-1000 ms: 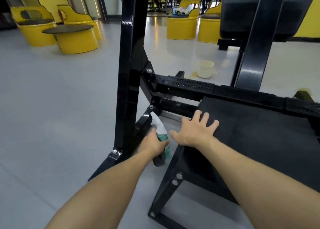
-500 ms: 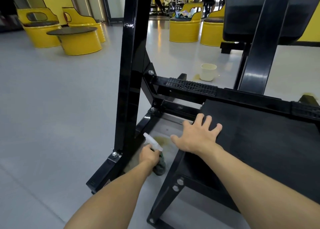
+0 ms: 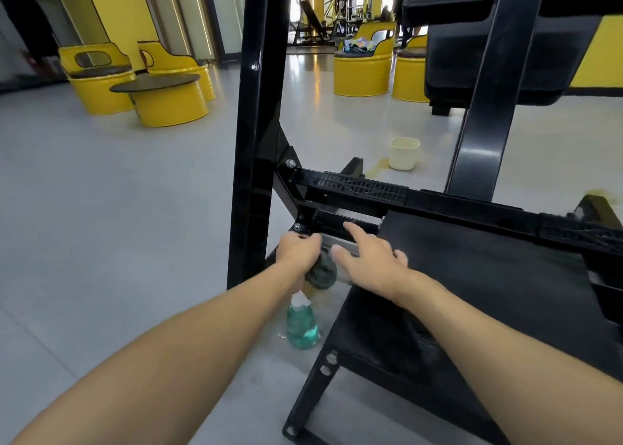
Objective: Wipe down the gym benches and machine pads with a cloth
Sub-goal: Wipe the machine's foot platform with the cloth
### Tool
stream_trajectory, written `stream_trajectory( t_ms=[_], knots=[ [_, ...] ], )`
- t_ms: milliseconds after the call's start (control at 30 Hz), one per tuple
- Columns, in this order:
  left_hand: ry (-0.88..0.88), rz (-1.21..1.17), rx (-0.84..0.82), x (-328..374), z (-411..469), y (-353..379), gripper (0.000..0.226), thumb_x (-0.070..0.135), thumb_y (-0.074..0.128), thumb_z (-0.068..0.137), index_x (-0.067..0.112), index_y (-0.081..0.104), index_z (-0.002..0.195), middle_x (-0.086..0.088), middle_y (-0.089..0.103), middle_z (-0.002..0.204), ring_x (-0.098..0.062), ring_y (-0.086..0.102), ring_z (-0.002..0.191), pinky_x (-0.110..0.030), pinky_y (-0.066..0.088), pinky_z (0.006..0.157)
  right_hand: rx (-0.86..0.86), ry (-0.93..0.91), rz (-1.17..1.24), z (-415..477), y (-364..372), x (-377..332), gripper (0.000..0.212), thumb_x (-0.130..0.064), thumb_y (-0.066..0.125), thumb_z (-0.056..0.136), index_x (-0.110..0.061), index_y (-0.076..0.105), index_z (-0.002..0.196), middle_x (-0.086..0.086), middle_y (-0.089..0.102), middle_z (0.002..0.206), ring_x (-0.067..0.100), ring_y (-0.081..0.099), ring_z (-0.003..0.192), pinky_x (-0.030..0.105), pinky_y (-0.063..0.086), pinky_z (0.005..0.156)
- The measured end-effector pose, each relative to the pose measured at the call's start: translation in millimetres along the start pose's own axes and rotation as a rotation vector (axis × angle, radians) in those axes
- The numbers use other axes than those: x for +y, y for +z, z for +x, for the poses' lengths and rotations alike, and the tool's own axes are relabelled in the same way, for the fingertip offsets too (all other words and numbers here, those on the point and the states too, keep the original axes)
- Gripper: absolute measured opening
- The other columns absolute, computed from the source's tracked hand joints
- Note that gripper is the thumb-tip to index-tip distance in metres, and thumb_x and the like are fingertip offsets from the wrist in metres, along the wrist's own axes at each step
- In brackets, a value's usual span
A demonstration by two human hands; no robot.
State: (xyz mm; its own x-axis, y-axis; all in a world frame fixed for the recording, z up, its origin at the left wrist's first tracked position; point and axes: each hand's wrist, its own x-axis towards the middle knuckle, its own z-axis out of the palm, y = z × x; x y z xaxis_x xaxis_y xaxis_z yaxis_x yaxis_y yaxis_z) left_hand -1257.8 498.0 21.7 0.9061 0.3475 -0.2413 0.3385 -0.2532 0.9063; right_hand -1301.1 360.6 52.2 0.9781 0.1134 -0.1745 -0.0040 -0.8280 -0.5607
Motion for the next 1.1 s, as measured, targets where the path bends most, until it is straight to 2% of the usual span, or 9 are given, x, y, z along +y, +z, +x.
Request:
stream_trajectory(
  t_ms=[133,200,267,367,533,633,733,833,1100],
  knots=[
    [-0.222,-0.403,-0.424,79,-35,26,0.054,0.050,0.037,0.099,0.006,0.067,0.089,-0.016,0.075,0.088,-0.029,0.069,0.082,-0.038,0.055,0.074,-0.003,-0.178,0.484,-10,-35,2,0.060,-0.043,0.045,0.101,-0.037,0.019,0.154,-0.005,0.031,0.148,0.009,0.037,0.130,0.024,0.032,0.107],
    [-0.298,-0.468,-0.684,99,-48,32,0.073,0.060,0.023,0.100,0.000,0.064,0.113,-0.020,0.071,0.107,-0.031,0.066,0.094,-0.041,0.053,0.079,0.093,-0.182,0.425,-12,-58,16,0.047,-0.026,0.053,0.099,-0.030,0.039,0.144,0.003,0.041,0.135,0.019,0.052,0.114,0.031,0.045,0.095],
    [-0.255,-0.297,-0.782,110,-56,39,0.073,0.060,0.019,0.101,0.002,0.056,0.126,-0.021,0.063,0.122,-0.036,0.064,0.103,-0.049,0.054,0.084,0.232,-0.163,0.333,-13,-76,36,0.030,-0.015,0.058,0.094,-0.023,0.054,0.122,0.007,0.054,0.118,0.022,0.056,0.103,0.027,0.043,0.080],
    [-0.111,-0.046,-0.639,126,-70,58,0.051,0.045,0.025,0.103,0.009,0.058,0.119,-0.021,0.065,0.119,-0.042,0.066,0.104,-0.056,0.058,0.083,0.314,-0.128,0.359,-10,-90,50,0.023,-0.008,0.057,0.092,-0.021,0.056,0.111,0.007,0.061,0.108,0.021,0.056,0.096,0.028,0.043,0.073],
    [0.303,0.212,-0.219,108,-53,83,0.033,0.033,0.032,0.100,0.019,0.062,0.099,-0.004,0.064,0.100,-0.031,0.061,0.102,-0.050,0.052,0.094,0.428,-0.130,0.116,11,-95,55,0.036,-0.010,0.050,0.097,-0.018,0.049,0.132,0.003,0.043,0.116,0.019,0.047,0.093,0.029,0.038,0.081],
    [0.310,0.455,-0.250,72,-35,89,0.034,0.024,0.040,0.100,0.014,0.054,0.128,-0.011,0.059,0.130,-0.032,0.054,0.120,-0.042,0.044,0.104,0.260,-0.014,-0.067,23,-92,70,0.049,-0.038,0.046,0.099,-0.026,0.036,0.145,0.007,0.029,0.141,0.034,0.043,0.122,0.043,0.038,0.100],
    [0.357,0.607,-0.279,50,-26,101,0.036,0.017,0.040,0.101,0.005,0.047,0.134,-0.015,0.047,0.140,-0.034,0.049,0.128,-0.038,0.038,0.105,0.008,0.033,-0.477,29,-70,88,0.059,-0.053,0.037,0.098,-0.038,0.016,0.151,0.005,0.011,0.159,0.037,0.023,0.140,0.055,0.024,0.109],
    [0.424,0.614,-0.242,46,-12,110,0.032,0.017,0.036,0.103,0.007,0.044,0.133,-0.015,0.044,0.137,-0.037,0.052,0.121,-0.042,0.042,0.098,0.158,-0.037,-0.572,35,-60,97,0.054,-0.044,0.038,0.101,-0.033,0.019,0.150,0.005,0.020,0.155,0.035,0.029,0.133,0.051,0.032,0.106],
    [0.382,0.683,-0.231,44,-8,123,0.026,0.014,0.034,0.102,0.005,0.034,0.127,-0.022,0.060,0.123,-0.040,0.056,0.116,-0.038,0.033,0.075,0.321,-0.156,-0.282,83,-77,100,0.037,-0.022,0.054,0.097,-0.018,0.053,0.134,0.007,0.049,0.128,0.030,0.047,0.108,0.041,0.044,0.096]
  ],
)
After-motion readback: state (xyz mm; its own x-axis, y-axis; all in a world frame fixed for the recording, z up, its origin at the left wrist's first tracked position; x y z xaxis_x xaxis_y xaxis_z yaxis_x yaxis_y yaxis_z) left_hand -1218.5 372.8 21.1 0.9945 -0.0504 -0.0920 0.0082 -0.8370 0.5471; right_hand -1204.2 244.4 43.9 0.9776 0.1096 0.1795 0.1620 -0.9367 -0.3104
